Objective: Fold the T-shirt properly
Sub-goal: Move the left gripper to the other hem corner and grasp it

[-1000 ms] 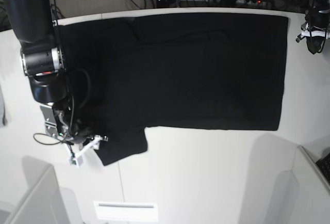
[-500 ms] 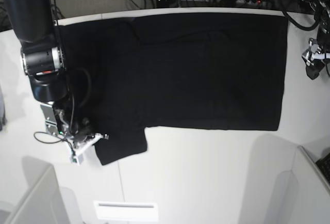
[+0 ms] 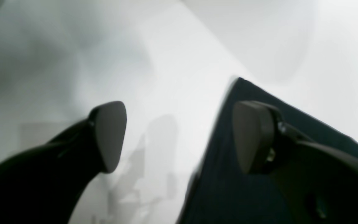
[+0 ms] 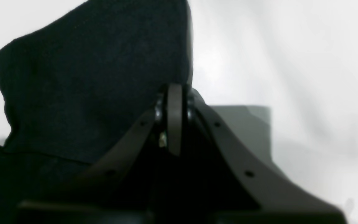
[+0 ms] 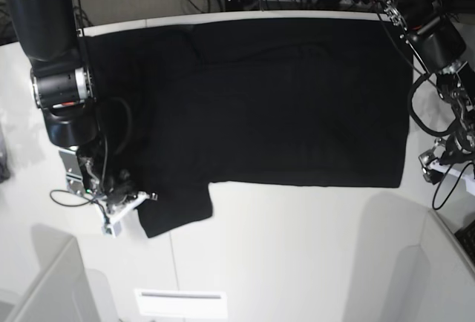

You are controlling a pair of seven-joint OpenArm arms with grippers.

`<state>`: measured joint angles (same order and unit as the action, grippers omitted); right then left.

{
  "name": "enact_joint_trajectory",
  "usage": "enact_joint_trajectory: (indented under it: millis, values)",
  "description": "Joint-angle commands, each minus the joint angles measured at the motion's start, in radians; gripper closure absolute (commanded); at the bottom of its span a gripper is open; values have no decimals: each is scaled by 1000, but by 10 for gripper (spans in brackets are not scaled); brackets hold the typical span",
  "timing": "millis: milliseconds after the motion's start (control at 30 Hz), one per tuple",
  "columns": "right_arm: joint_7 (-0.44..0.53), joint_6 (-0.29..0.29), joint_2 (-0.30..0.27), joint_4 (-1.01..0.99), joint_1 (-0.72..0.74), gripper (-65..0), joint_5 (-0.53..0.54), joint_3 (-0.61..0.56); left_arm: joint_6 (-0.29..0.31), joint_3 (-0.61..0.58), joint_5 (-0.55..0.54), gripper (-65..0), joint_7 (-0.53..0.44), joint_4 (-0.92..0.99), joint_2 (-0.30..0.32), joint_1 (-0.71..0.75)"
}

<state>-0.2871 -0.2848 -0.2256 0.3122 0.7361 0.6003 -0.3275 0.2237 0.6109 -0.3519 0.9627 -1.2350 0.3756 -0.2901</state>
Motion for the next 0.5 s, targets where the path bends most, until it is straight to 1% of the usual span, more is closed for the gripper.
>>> enact_joint_trajectory:
  millis: [0, 67, 167, 467]
  values:
    - [-24, 3, -4, 3, 21, 0, -9, 0, 6, -36, 0, -510, -58, 16, 18, -47]
    - [-24, 3, -4, 5, 21, 0, -9, 0, 6, -121, 37, -510, -113, 90, 18, -93]
    - [-24, 3, -7, 5, 21, 0, -9, 0, 6, -207, 84, -510, -161, 228, 18, -166]
    - [-24, 3, -10, 3, 21, 0, -9, -3, 6, -369, 96, -510, -370, 608, 18, -327]
